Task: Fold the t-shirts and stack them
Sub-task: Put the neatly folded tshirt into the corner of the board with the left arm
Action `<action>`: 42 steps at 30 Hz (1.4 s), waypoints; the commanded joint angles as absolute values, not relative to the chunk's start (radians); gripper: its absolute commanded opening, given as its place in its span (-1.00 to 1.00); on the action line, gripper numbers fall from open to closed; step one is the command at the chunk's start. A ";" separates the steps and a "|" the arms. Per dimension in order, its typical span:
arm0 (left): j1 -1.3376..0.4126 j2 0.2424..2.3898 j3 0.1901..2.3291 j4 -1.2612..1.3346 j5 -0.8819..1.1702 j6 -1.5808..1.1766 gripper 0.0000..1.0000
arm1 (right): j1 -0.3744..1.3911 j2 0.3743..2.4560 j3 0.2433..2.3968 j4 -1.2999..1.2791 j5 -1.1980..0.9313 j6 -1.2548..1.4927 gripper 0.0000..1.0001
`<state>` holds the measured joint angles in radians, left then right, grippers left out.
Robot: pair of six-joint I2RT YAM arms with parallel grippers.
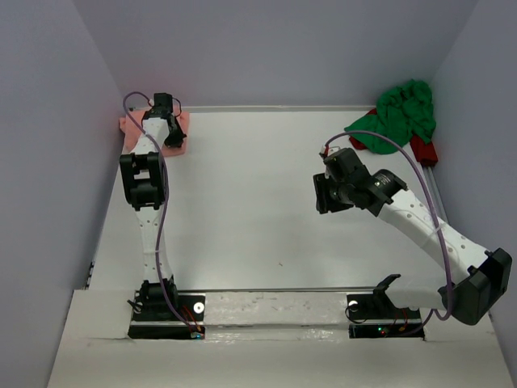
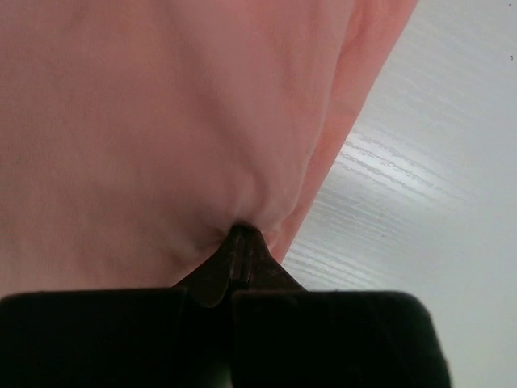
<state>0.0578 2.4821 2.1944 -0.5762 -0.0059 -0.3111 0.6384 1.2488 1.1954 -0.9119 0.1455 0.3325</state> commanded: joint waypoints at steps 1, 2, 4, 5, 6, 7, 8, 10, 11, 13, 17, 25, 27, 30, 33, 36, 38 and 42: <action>0.067 2.461 2.092 -0.701 -0.077 -0.281 -1.00 | 0.643 1.212 1.183 -0.882 0.132 0.324 0.00; 0.069 2.448 2.080 -0.700 -0.084 -0.282 -1.00 | 0.643 1.209 1.181 -0.884 0.130 0.322 0.00; 0.071 2.435 2.045 -0.695 -0.107 -0.282 -1.00 | 0.643 1.203 1.177 -0.882 0.129 0.321 0.00; 0.077 2.434 2.045 -0.712 -0.109 -0.281 -1.00 | 0.643 1.200 1.177 -0.882 0.124 0.319 0.00; 0.080 2.439 2.057 -0.725 -0.104 -0.282 -1.00 | 0.643 1.198 1.175 -0.881 0.123 0.319 0.00; 0.083 2.442 2.063 -0.739 -0.104 -0.281 -1.00 | 0.643 1.195 1.172 -0.879 0.123 0.319 0.00; 0.084 2.442 2.065 -0.750 -0.109 -0.281 -1.00 | 0.643 1.195 1.172 -0.877 0.117 0.318 0.00; 0.090 2.430 2.048 -0.746 -0.118 -0.281 -1.00 | 0.643 1.192 1.169 -0.874 0.114 0.316 0.00; 0.094 2.424 2.040 -0.742 -0.117 -0.282 -1.00 | 0.643 1.192 1.167 -0.873 0.110 0.314 0.00; 0.101 2.405 2.022 -0.726 -0.095 -0.288 -1.00 | 0.643 1.192 1.160 -0.870 0.110 0.314 0.00; 0.109 2.384 2.019 -0.721 -0.098 -0.294 -1.00 | 0.643 1.184 1.149 -0.870 0.103 0.318 0.00; 0.109 2.297 1.971 -0.672 -0.063 -0.288 -0.73 | 0.643 1.187 1.123 -0.853 0.104 0.322 0.00; 0.106 2.261 1.951 -0.651 -0.046 -0.282 -0.21 | 0.643 1.198 1.112 -0.839 0.103 0.324 0.00; 0.095 2.231 1.945 -0.643 -0.034 -0.279 0.17 | 0.643 1.215 1.103 -0.819 0.112 0.324 0.00; 0.081 2.191 1.948 -0.647 -0.035 -0.275 0.65 | 0.643 1.235 1.114 -0.818 0.149 0.325 0.00; 0.058 2.123 1.941 -0.631 -0.063 -0.284 0.98 | 0.643 1.233 1.124 -0.789 0.164 0.308 0.00; 0.037 2.066 1.934 -0.617 -0.072 -0.287 0.98 | 0.643 1.229 1.130 -0.758 0.178 0.295 0.01; 0.006 1.993 1.950 -0.604 -0.045 -0.268 0.98 | 0.643 1.247 1.154 -0.752 0.178 0.298 0.01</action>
<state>0.0376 2.1407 1.9354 -0.6254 -0.0582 -0.2890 0.6384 1.2438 1.1095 -0.8181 0.1501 0.3122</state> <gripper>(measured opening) 0.989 0.505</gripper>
